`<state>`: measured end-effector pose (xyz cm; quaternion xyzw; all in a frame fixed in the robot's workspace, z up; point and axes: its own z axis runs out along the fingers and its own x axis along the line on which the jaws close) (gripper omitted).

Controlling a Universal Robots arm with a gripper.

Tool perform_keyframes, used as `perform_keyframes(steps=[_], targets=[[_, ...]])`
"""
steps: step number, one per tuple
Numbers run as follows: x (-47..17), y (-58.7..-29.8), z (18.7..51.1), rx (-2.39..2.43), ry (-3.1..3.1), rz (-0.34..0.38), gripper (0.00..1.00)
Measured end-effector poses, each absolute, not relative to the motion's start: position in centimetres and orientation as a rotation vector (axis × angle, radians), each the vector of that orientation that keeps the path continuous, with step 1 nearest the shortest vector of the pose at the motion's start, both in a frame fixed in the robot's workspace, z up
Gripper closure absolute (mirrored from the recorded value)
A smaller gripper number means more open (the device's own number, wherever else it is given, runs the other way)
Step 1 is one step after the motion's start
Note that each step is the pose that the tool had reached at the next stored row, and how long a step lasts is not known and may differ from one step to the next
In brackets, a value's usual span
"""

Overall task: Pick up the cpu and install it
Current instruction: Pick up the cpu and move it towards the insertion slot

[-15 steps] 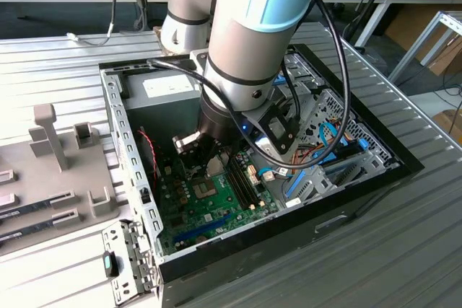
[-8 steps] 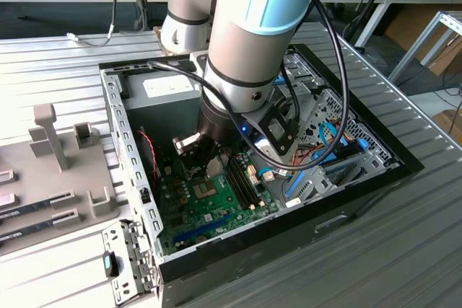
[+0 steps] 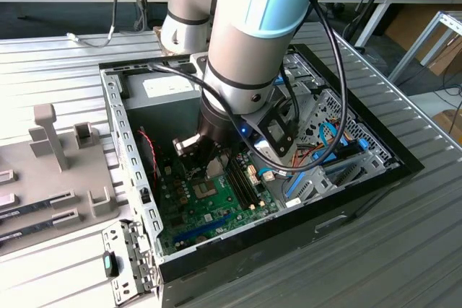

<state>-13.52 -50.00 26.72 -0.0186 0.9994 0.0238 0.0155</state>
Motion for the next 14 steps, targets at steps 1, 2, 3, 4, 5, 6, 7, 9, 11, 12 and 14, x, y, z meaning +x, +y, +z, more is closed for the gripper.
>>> perform_keyframes(steps=[1,2,3,4,5,6,7,9,11,12,14], targets=[[-13.52,-50.01,26.69,-0.058,3.109,0.074,0.53],[-13.52,-50.01,26.66,-0.058,3.109,0.074,0.53],[-13.51,-50.01,26.64,-0.058,3.109,0.074,0.53],[-13.51,-50.01,26.61,-0.058,3.109,0.074,0.53],[-13.50,-50.01,26.58,-0.058,3.109,0.074,0.53],[-13.50,-50.01,26.56,-0.058,3.109,0.074,0.53],[-13.50,-50.01,26.53,-0.058,3.109,0.074,0.53],[-13.49,-50.01,26.48,-0.058,3.109,0.074,0.53],[-13.48,-50.01,26.43,-0.058,3.109,0.074,0.53],[-13.48,-50.01,26.40,-0.058,3.109,0.074,0.53],[-13.47,-50.02,26.32,-0.058,3.109,0.074,0.53]])
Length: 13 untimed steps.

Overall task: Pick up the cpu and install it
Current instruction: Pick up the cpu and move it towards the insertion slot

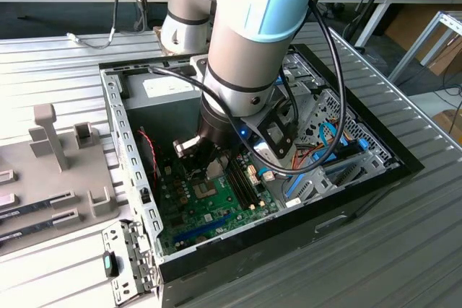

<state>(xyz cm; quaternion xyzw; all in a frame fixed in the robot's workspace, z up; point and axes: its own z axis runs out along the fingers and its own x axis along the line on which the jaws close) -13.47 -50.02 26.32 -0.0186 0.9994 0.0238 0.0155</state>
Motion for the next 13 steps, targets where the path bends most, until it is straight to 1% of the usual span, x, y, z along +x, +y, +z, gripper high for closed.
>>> perform_keyframes(steps=[13], targets=[[-13.44,-50.03,25.94,-0.058,3.109,0.074,0.53]])
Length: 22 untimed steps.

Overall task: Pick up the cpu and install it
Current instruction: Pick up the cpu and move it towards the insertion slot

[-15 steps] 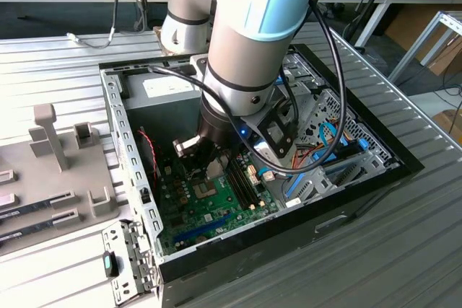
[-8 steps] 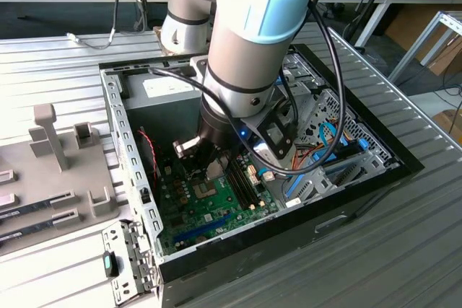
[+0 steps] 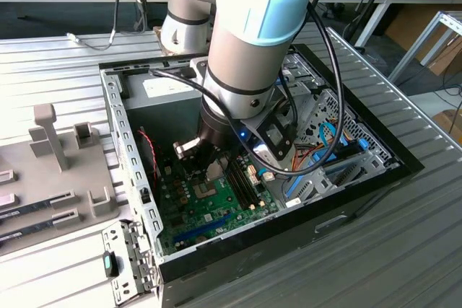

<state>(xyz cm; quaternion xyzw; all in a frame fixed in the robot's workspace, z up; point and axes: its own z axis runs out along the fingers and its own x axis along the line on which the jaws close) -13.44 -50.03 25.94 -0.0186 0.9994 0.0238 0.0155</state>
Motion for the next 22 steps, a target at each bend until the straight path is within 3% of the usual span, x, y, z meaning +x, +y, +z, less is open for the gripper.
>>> perform_keyframes(steps=[22], targets=[[-13.15,-50.06,25.37,-0.051,3.109,0.074,0.53]])
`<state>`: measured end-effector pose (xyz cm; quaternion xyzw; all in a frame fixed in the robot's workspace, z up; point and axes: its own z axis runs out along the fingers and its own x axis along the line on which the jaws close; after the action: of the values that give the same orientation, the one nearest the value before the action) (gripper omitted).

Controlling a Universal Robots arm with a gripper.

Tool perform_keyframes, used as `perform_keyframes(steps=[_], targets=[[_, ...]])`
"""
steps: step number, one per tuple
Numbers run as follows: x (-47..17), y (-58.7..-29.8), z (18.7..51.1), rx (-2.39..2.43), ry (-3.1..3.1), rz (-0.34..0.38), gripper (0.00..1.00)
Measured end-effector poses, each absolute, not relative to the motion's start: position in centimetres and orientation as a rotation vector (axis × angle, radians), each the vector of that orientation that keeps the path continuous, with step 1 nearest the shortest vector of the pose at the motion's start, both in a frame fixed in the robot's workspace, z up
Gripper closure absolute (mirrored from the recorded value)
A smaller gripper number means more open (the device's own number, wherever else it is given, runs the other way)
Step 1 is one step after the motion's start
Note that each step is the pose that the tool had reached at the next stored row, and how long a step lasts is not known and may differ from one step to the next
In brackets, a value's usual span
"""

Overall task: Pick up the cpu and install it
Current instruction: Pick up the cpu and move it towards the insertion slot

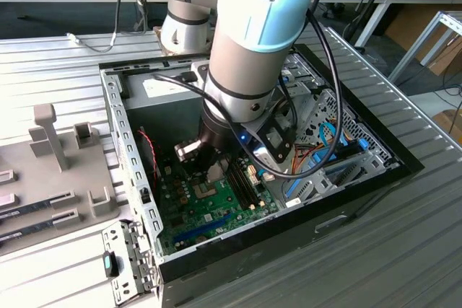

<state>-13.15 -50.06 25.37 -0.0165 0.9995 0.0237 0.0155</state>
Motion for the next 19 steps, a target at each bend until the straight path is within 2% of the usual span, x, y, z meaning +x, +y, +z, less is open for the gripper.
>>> perform_keyframes(steps=[19], targets=[[-11.1,-50.0,25.4,-0.029,3.109,0.073,0.53]])
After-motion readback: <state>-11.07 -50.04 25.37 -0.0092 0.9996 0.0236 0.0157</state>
